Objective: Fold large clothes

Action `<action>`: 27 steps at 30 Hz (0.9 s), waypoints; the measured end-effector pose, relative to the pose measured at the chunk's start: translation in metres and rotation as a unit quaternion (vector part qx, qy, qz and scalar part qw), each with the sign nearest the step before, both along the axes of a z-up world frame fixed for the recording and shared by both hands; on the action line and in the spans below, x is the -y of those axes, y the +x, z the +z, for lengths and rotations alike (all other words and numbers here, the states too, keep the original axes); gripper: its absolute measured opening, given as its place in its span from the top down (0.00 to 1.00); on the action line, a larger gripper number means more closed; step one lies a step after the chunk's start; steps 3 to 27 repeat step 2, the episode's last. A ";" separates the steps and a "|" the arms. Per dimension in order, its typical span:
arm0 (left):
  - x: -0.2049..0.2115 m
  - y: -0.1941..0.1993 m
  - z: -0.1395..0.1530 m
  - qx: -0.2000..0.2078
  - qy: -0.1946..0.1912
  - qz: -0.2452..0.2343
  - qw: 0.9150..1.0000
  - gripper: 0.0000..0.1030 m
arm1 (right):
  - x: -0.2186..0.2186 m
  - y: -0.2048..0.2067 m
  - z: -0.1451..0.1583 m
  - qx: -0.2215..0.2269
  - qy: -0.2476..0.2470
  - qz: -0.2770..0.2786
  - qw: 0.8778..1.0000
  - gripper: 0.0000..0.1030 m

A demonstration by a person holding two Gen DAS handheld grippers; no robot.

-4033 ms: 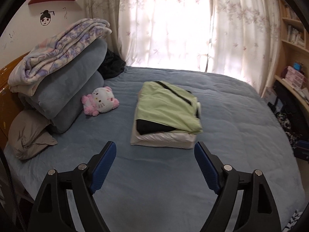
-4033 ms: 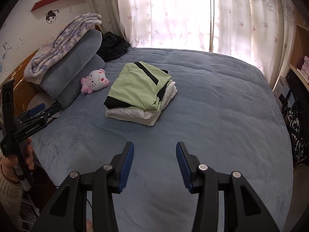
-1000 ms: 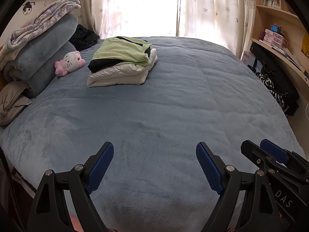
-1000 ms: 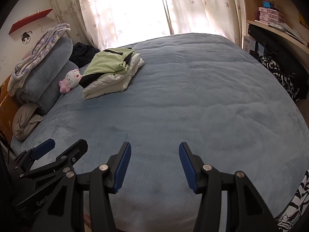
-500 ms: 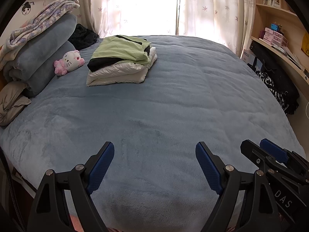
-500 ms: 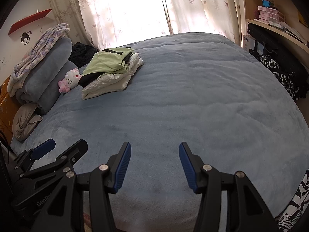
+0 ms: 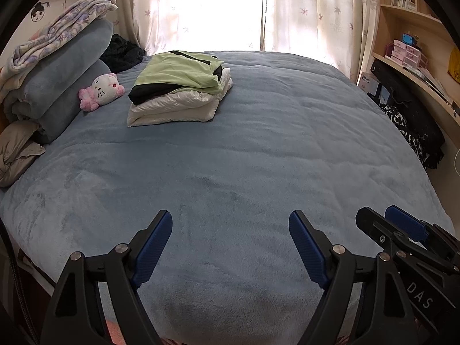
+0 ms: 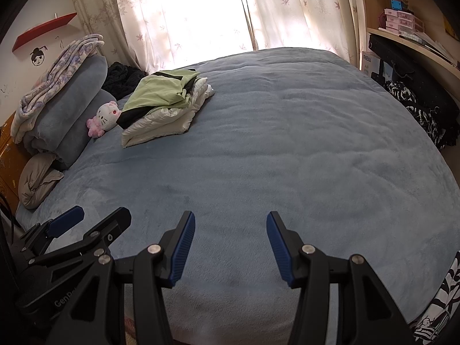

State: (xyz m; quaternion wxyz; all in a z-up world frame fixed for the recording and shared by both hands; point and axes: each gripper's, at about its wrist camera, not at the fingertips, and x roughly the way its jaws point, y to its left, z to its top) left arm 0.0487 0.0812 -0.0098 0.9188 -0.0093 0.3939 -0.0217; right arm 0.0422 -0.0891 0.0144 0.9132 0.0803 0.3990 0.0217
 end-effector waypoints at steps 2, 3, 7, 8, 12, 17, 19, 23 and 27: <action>-0.001 0.001 0.000 -0.001 0.000 -0.001 1.000 0.21 | 0.001 -0.001 -0.002 -0.001 0.001 -0.001 1.000 0.49; -0.001 0.001 0.000 -0.001 0.000 -0.001 1.000 0.21 | 0.001 -0.001 -0.002 -0.001 0.001 -0.001 1.000 0.49; -0.001 0.001 0.000 -0.001 0.000 -0.001 1.000 0.21 | 0.001 -0.001 -0.002 -0.001 0.001 -0.001 1.000 0.49; -0.001 0.001 0.000 -0.001 0.000 -0.001 1.000 0.21 | 0.001 -0.001 -0.002 -0.001 0.001 -0.001 1.000 0.49; -0.001 0.001 0.000 -0.001 0.000 -0.001 1.000 0.21 | 0.001 -0.001 -0.002 -0.001 0.001 -0.001 1.000 0.49; -0.001 0.001 0.000 -0.001 0.000 -0.001 1.000 0.21 | 0.001 -0.001 -0.002 -0.001 0.001 -0.001 1.000 0.49; -0.001 0.001 0.000 -0.001 0.000 -0.001 1.000 0.21 | 0.001 -0.001 -0.002 -0.001 0.001 -0.001 1.000 0.49; -0.001 0.001 0.000 -0.001 0.000 -0.001 1.000 0.21 | 0.001 -0.001 -0.002 -0.001 0.001 -0.001 1.000 0.49; -0.001 0.001 0.000 -0.001 0.000 -0.001 1.000 0.21 | 0.001 -0.001 -0.002 -0.001 0.001 -0.001 1.000 0.49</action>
